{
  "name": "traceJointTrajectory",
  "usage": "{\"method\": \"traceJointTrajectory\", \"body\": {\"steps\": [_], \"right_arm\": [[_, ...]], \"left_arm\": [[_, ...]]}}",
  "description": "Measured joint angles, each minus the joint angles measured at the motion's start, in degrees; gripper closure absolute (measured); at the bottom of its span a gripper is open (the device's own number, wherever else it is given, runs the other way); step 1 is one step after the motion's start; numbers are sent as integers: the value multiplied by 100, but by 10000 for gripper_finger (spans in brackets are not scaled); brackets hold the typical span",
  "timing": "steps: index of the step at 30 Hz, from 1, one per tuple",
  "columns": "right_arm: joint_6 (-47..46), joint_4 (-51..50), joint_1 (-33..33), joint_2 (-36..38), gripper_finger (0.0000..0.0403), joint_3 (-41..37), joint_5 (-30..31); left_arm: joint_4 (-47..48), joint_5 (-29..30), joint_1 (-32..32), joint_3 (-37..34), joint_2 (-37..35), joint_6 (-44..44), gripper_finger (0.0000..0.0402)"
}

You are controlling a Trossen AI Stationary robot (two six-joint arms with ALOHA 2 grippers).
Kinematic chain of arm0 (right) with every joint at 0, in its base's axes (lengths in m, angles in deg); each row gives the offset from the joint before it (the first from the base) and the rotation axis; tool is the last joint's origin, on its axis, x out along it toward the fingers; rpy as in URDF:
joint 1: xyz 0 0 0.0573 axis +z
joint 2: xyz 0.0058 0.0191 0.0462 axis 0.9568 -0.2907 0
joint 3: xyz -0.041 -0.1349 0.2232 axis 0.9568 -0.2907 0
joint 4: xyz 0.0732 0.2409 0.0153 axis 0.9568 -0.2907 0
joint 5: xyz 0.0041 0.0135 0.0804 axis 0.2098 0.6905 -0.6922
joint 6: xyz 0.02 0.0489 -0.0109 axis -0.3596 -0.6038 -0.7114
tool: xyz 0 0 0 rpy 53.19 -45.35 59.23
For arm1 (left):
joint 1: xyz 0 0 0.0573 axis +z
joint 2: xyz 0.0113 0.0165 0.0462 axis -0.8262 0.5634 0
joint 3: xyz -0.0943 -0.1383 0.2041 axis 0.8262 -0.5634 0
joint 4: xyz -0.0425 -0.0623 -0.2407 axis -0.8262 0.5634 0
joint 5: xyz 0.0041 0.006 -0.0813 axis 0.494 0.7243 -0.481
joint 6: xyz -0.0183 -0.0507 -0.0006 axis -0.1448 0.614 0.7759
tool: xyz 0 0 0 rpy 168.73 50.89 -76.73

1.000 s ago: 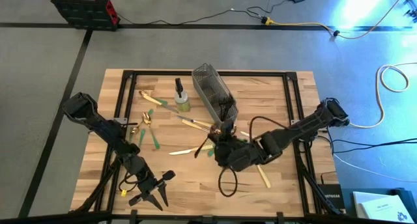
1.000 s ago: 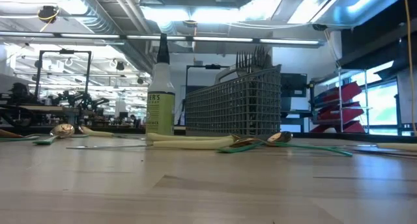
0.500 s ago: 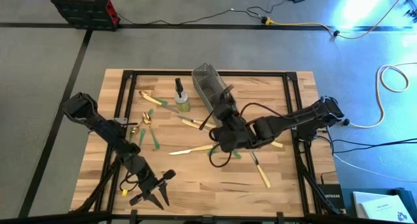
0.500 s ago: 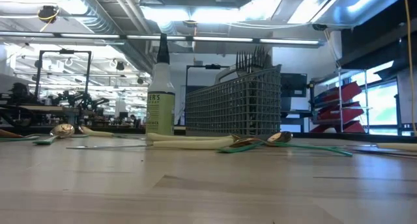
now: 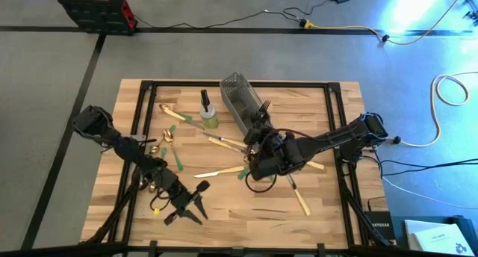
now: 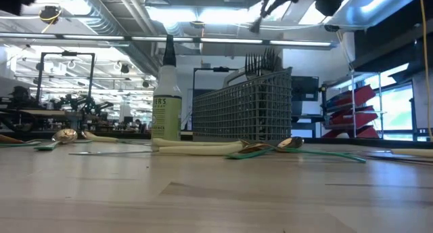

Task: Sort silverware
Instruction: Put the black fork into the gray silverware organizer

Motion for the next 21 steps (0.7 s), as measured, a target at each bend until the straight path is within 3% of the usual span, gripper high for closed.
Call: {"method": "traceJointTrajectory", "body": {"steps": [6,14,21], "right_arm": [[161,-861,-505,-23,403,-25,4],[419,-752,-974,-183,403,-28,152],[693,-517,-1258,-472,403,-28,258]], "left_arm": [[86,-693,722,0,0,13,311],[129,-1485,1507,0,0,-17,311],[310,-1689,1781,0,1,-48,311]]}}
